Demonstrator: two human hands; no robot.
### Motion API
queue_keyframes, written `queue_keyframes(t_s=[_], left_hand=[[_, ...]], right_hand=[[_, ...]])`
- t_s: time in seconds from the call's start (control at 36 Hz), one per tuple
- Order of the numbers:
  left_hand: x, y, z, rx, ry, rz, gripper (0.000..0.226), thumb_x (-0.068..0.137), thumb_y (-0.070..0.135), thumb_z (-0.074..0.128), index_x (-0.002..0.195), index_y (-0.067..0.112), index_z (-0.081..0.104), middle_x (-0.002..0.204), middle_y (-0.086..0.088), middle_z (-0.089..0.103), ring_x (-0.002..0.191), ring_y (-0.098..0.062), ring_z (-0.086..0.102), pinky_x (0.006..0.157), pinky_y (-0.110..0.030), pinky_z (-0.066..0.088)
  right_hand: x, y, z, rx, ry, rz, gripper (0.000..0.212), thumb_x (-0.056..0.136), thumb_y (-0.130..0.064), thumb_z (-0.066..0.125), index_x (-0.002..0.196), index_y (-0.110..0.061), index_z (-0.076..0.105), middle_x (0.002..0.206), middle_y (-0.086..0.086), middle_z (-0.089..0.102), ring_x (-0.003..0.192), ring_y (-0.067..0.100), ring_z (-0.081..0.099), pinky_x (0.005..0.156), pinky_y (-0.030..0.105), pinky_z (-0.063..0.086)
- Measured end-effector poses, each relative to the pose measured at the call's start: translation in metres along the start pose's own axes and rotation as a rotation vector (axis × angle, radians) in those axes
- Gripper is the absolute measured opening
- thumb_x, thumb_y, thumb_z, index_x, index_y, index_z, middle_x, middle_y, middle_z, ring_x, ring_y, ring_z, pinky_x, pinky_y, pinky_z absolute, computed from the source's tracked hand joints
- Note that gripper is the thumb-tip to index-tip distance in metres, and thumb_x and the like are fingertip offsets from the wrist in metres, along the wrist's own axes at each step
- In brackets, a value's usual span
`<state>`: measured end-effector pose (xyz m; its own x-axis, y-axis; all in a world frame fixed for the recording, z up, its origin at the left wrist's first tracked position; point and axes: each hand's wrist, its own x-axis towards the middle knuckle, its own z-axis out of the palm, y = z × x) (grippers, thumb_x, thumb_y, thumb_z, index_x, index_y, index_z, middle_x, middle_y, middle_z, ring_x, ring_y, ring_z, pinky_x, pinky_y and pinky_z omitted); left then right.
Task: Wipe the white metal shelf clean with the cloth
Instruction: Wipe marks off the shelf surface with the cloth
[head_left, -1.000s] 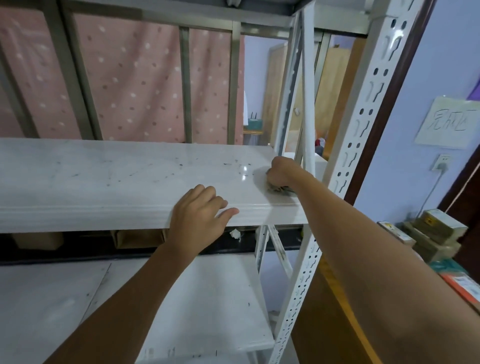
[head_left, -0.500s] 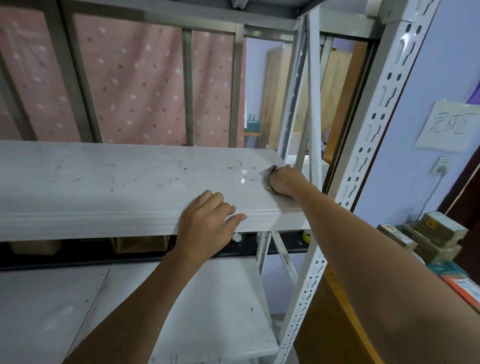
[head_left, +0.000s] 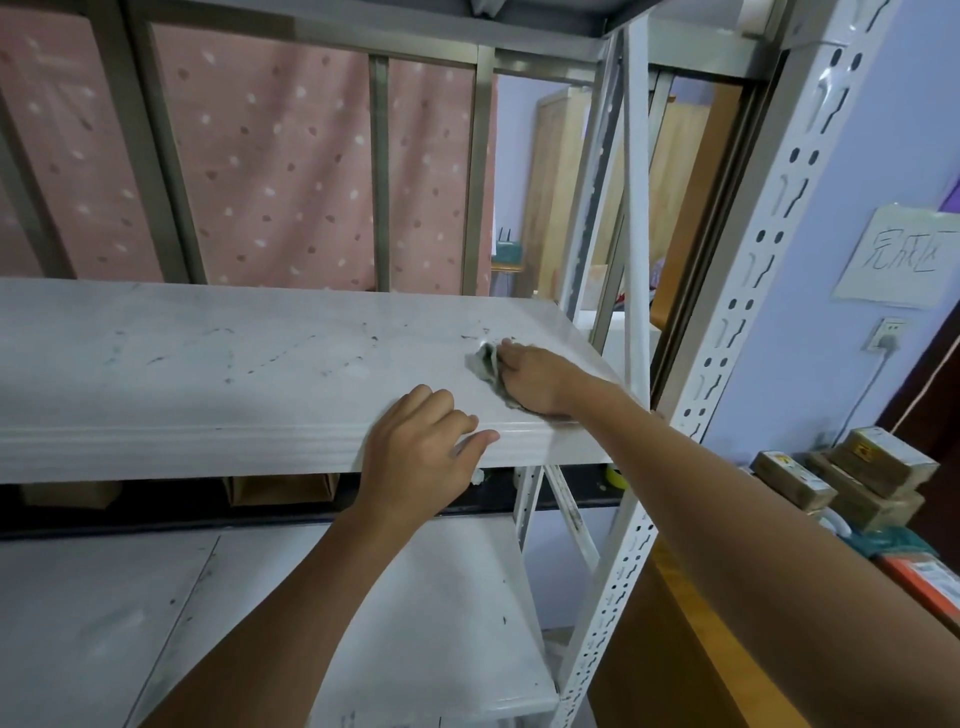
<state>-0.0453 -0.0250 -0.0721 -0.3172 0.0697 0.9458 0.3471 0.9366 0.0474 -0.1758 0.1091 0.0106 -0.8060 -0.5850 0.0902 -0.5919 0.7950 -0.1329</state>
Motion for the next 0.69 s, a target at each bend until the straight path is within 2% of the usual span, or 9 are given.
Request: queue_keyframes(t_s=[0.11,0.22,0.25,0.36,0.42,0.47,0.53,0.58,0.69], left_hand=[[0.000,-0.001,0.000,0.009,-0.001,0.008,0.025,0.086,0.028,0.081,0.073,0.009,0.072,0.067,-0.002,0.058,0.063,-0.023,0.049,0.056,-0.035,0.048],[0.000,0.001,0.000,0.006,0.008,0.017,0.026,0.087,0.029,0.080,0.072,0.009,0.072,0.066,-0.002,0.057,0.063,-0.023,0.047,0.057,-0.034,0.047],[0.000,0.001,0.000,0.004,0.011,0.021,0.026,0.087,0.028,0.080,0.072,0.009,0.072,0.066,-0.002,0.057,0.063,-0.023,0.047,0.057,-0.033,0.047],[0.001,-0.001,0.000,0.007,0.008,0.023,0.026,0.087,0.029,0.080,0.072,0.009,0.072,0.065,-0.001,0.057,0.062,-0.023,0.048,0.055,-0.035,0.047],[0.002,-0.002,-0.001,0.007,-0.002,0.021,0.027,0.086,0.031,0.080,0.072,0.009,0.072,0.066,-0.001,0.057,0.063,-0.023,0.049,0.056,-0.034,0.047],[0.002,-0.003,-0.001,0.002,-0.010,0.017,0.026,0.085,0.031,0.081,0.072,0.010,0.073,0.066,0.000,0.057,0.063,-0.023,0.049,0.056,-0.032,0.046],[0.002,-0.004,-0.001,-0.002,-0.009,0.011,0.025,0.083,0.031,0.082,0.071,0.010,0.074,0.065,0.001,0.057,0.064,-0.021,0.047,0.057,-0.028,0.044],[0.003,-0.003,-0.001,-0.003,-0.009,0.006,0.025,0.082,0.031,0.083,0.070,0.011,0.074,0.064,0.001,0.057,0.064,-0.020,0.046,0.058,-0.026,0.042],[0.006,-0.002,-0.002,-0.009,-0.019,-0.005,0.024,0.080,0.030,0.084,0.068,0.011,0.074,0.064,0.002,0.058,0.063,-0.019,0.047,0.057,-0.025,0.041]], right_hand=[[-0.014,-0.001,0.005,0.053,-0.071,-0.095,0.049,0.106,-0.025,0.023,0.144,0.003,0.034,0.145,0.026,0.040,0.131,0.038,0.044,0.111,0.045,0.032],[-0.037,-0.008,0.003,0.057,-0.065,-0.181,0.051,0.107,-0.030,0.025,0.154,-0.014,0.024,0.161,0.007,0.023,0.147,0.024,0.024,0.121,0.032,0.013],[-0.042,-0.010,0.004,0.053,-0.060,-0.178,0.051,0.106,-0.031,0.025,0.155,-0.016,0.024,0.162,0.006,0.021,0.148,0.022,0.022,0.121,0.031,0.013],[-0.054,-0.013,0.002,0.036,-0.014,-0.096,0.046,0.105,-0.026,0.028,0.145,-0.007,0.039,0.155,0.015,0.034,0.138,0.030,0.038,0.112,0.036,0.030],[-0.059,-0.009,-0.002,-0.002,-0.025,-0.020,0.042,0.104,-0.022,0.033,0.138,-0.001,0.046,0.150,0.020,0.038,0.138,0.033,0.036,0.112,0.039,0.030],[-0.060,0.004,-0.004,-0.056,-0.069,0.033,0.037,0.101,-0.024,0.044,0.123,0.003,0.059,0.141,0.025,0.044,0.136,0.038,0.037,0.112,0.045,0.035],[-0.060,0.018,-0.008,-0.117,-0.116,0.074,0.031,0.099,-0.024,0.048,0.104,0.002,0.064,0.129,0.023,0.051,0.127,0.037,0.046,0.105,0.044,0.042],[-0.059,0.029,-0.013,-0.123,-0.068,0.101,0.032,0.103,-0.022,0.038,0.105,0.000,0.061,0.126,0.022,0.054,0.119,0.033,0.053,0.100,0.043,0.045],[-0.043,0.040,-0.016,-0.168,-0.048,0.146,0.043,0.106,-0.026,0.028,0.113,0.005,0.058,0.125,0.022,0.056,0.120,0.034,0.049,0.100,0.042,0.045]])
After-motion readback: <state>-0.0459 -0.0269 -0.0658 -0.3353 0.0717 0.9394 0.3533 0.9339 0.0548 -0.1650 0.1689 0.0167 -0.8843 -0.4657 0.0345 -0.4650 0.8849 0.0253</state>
